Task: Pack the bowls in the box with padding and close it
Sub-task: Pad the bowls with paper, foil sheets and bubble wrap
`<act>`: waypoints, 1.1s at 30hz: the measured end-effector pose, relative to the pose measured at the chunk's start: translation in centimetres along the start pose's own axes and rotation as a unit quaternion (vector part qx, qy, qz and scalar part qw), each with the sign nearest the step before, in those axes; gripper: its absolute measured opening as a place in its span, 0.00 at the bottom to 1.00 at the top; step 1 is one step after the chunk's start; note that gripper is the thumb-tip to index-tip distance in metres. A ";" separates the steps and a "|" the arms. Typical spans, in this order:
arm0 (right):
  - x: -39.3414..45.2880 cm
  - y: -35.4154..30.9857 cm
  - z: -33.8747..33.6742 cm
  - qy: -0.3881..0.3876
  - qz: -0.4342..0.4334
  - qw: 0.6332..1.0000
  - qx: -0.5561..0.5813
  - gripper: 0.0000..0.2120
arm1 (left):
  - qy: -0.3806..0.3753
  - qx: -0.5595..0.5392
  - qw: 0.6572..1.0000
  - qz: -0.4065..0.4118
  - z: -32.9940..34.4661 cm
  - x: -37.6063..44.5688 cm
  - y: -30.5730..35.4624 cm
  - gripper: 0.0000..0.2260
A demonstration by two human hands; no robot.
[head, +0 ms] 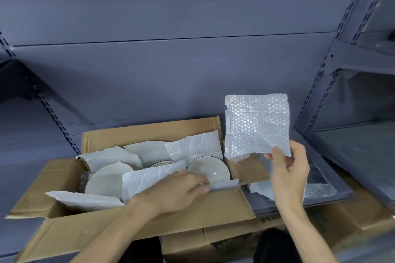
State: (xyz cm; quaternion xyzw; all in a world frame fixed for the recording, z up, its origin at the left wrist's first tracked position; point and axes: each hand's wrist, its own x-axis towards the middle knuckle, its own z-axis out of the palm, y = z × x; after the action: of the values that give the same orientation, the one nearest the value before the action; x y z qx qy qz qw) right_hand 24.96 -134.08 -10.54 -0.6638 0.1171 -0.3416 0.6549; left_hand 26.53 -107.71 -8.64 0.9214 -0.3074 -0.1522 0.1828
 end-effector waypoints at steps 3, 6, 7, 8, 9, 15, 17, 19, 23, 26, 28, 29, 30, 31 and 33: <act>-0.1 0.0 0.2 -0.001 0.004 1.000 0.007 0.11 | 0.049 0.018 0.998 0.027 0.3 0.1 -0.5 0.08; -0.3 0.0 0.7 -0.004 0.010 1.000 0.013 0.11 | 0.048 0.031 0.997 0.042 0.0 0.6 -0.6 0.07; -0.4 0.0 0.8 -0.006 0.011 1.000 0.015 0.10 | 0.042 0.038 0.997 0.044 -0.1 0.7 -0.6 0.08; -0.5 -0.1 0.9 -0.006 0.012 1.000 0.017 0.10 | 0.035 0.040 0.998 0.045 -0.3 0.9 -0.5 0.10; -0.5 -0.1 0.9 -0.006 0.013 1.000 0.018 0.10 | 0.026 0.039 0.998 0.049 -0.4 1.2 -0.4 0.11; -0.7 -0.6 0.8 -0.003 0.014 1.000 0.024 0.10 | -0.020 0.023 0.999 0.033 -0.8 2.9 -0.3 0.09; -0.6 -0.8 0.5 0.001 0.012 1.000 0.026 0.10 | -0.022 0.015 1.000 0.014 -0.8 2.8 -0.7 0.09; -0.6 -1.0 0.3 0.004 0.008 1.000 0.024 0.10 | -0.025 -0.029 0.999 -0.015 -1.1 2.4 -1.4 0.12; -0.3 -1.2 0.0 0.013 0.007 1.000 0.019 0.09 | 0.031 -0.049 0.998 -0.027 -3.0 1.4 -1.9 0.09; -0.3 -1.3 0.0 0.010 0.001 1.000 0.017 0.09 | 0.183 -0.049 0.982 -0.015 -4.1 1.0 -1.7 0.04; -0.5 -1.5 0.0 0.008 -0.003 1.000 0.017 0.09 | 0.226 -0.042 0.973 -0.014 -4.2 0.9 -1.5 0.03; -0.6 -1.5 0.1 0.006 -0.004 1.000 0.015 0.09 | 0.229 -0.040 0.972 -0.012 -4.0 0.8 -1.4 0.03; -0.7 -1.6 0.1 0.000 -0.006 1.000 0.012 0.08 | 0.234 -0.042 0.971 -0.009 -3.6 0.8 -1.3 0.04; -0.8 -1.7 0.1 -0.014 -0.009 1.000 0.007 0.08 | 0.252 -0.053 0.966 -0.010 -3.2 0.7 -1.3 0.05; -0.9 -2.1 0.1 -0.065 -0.020 0.998 -0.011 0.08 | 0.326 -0.112 0.938 -0.019 -2.9 0.5 -1.3 0.13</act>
State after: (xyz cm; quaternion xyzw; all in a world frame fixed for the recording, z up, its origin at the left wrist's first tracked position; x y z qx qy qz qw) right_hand 23.78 -133.19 -8.83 -0.6943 0.0653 -0.3092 0.6466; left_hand 28.71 -106.34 -6.76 0.8996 -0.1942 0.1197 0.3725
